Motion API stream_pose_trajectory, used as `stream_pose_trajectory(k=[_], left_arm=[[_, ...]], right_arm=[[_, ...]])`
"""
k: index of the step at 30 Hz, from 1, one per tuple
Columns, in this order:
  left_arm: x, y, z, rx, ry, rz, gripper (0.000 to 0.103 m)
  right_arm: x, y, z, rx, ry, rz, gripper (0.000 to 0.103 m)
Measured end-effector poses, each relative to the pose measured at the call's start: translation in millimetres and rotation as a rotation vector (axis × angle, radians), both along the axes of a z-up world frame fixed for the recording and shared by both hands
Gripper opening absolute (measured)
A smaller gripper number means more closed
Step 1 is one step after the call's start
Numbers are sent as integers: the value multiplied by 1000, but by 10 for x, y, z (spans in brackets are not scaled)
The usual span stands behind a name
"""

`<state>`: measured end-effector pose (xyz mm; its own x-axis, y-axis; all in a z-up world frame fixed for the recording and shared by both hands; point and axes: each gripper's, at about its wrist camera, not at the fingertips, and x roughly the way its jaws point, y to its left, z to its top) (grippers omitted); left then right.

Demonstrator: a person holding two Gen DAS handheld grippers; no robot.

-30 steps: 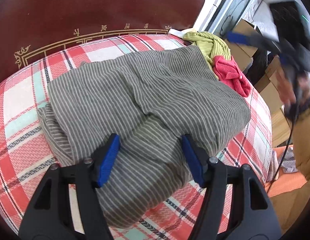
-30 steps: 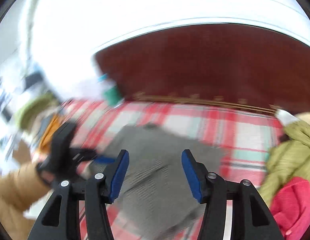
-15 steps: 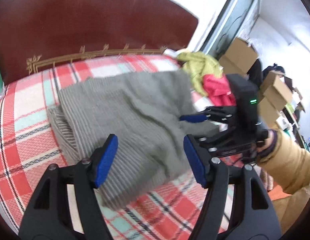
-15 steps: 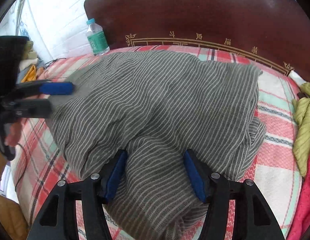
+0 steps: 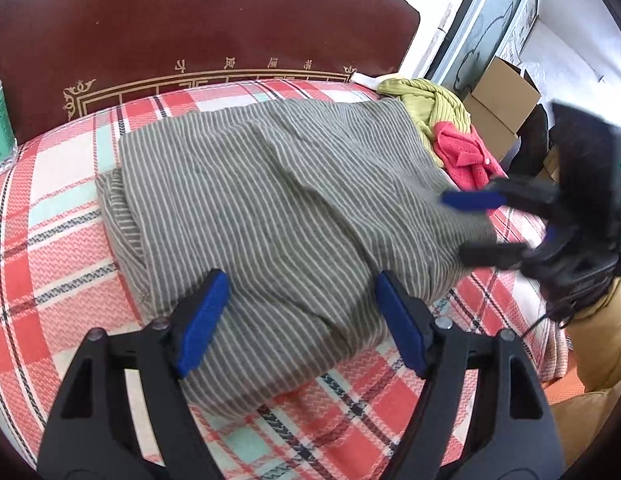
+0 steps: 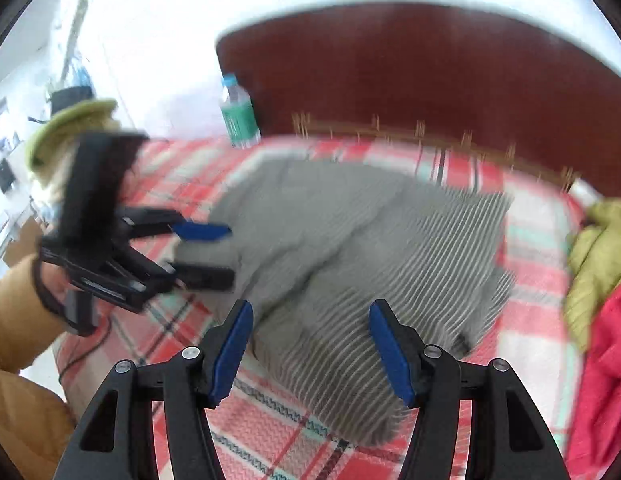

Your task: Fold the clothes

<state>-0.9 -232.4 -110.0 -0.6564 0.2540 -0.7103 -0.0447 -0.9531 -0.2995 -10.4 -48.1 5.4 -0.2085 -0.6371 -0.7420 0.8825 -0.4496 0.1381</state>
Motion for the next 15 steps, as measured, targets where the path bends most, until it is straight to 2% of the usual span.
stream_pose_trajectory(k=[4, 5, 8, 10, 12, 14, 15], left_arm=[[14, 70, -31, -27, 6, 16, 78], [16, 100, -33, -42, 8, 21, 79], [60, 168, 14, -71, 11, 55, 80], [150, 187, 82, -62, 30, 99, 80], [260, 216, 135, -42, 51, 126, 80], [399, 258, 165, -31, 67, 155, 88], [467, 279, 180, -27, 75, 169, 88]], right_arm=[[-43, -57, -320, 56, -20, -34, 63], [-45, -42, -317, 47, -24, -46, 63], [4, 3, -220, 38, -19, -79, 65], [53, 66, -109, 16, -17, -98, 66], [130, 175, 14, -28, -13, -127, 71], [216, 282, 115, -75, -16, -160, 71], [261, 329, 154, -97, -18, -168, 71]])
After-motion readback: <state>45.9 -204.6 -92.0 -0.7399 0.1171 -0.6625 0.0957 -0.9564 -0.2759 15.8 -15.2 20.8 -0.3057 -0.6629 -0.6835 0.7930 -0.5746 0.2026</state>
